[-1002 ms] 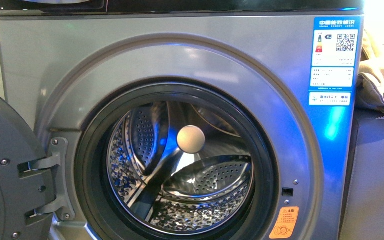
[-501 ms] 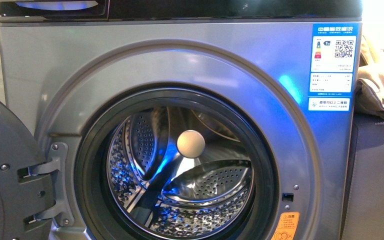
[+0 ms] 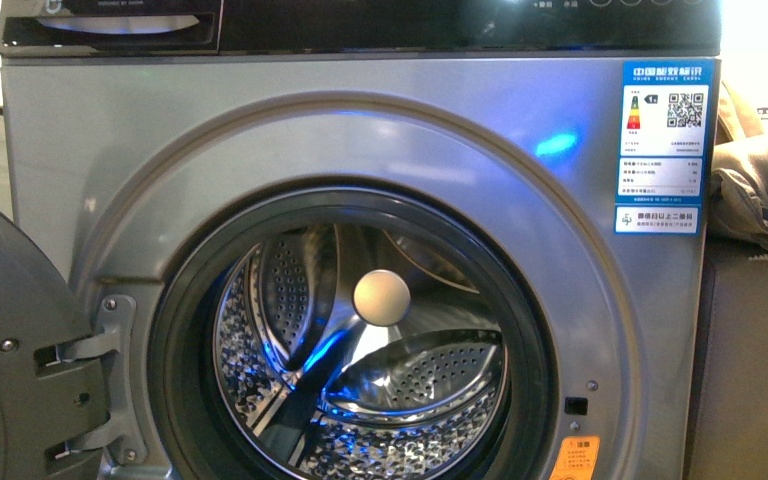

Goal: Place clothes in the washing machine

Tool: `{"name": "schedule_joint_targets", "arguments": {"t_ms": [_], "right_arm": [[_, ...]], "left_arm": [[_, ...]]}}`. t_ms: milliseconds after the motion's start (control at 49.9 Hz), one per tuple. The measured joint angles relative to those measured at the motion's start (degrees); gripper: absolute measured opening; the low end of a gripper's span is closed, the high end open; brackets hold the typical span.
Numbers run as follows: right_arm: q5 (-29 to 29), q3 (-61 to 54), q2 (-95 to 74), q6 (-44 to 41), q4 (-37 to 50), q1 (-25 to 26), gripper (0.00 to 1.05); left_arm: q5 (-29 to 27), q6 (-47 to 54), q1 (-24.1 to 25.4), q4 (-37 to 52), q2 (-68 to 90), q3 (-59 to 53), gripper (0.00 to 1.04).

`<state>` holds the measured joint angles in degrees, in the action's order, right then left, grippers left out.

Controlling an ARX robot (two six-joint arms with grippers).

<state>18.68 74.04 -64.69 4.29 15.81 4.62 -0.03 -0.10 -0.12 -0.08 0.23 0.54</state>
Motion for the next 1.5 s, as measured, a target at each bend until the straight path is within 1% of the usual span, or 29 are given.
{"name": "schedule_joint_targets", "arguments": {"t_ms": [160,180,301,541,641,761,1022,1503], "right_arm": [[-5.01,8.41,-4.09,-1.66,-6.14,-11.17,0.13],[-5.29,8.94,-4.44,-1.99,-6.47,-11.91,0.13],[-8.09,15.28,-9.01,-3.56,-9.90,-20.17,0.13],[-11.19,23.98,-17.66,-4.24,-13.09,-31.45,0.13],[-12.81,27.06,-20.85,-4.57,-13.81,-35.01,0.13],[-13.88,29.33,-22.82,-4.66,-14.84,-37.05,0.13],[-16.44,30.05,-25.27,-6.08,-14.62,-40.76,0.13],[-16.65,30.05,-25.42,-6.29,-14.25,-41.35,0.13]], "left_arm": [[0.00,0.00,0.00,0.00,0.00,0.00,0.98],[0.00,0.00,0.00,0.00,0.00,0.00,0.98],[0.00,0.00,0.00,0.00,0.00,0.00,0.98],[0.00,0.00,0.00,0.00,0.00,0.00,0.98],[0.00,0.00,0.00,0.00,0.00,0.00,0.98],[0.00,0.00,0.00,0.00,0.00,0.00,0.98],[0.00,0.00,0.00,0.00,0.00,0.00,0.98],[0.00,0.00,0.00,0.00,0.00,0.00,0.98]]}}
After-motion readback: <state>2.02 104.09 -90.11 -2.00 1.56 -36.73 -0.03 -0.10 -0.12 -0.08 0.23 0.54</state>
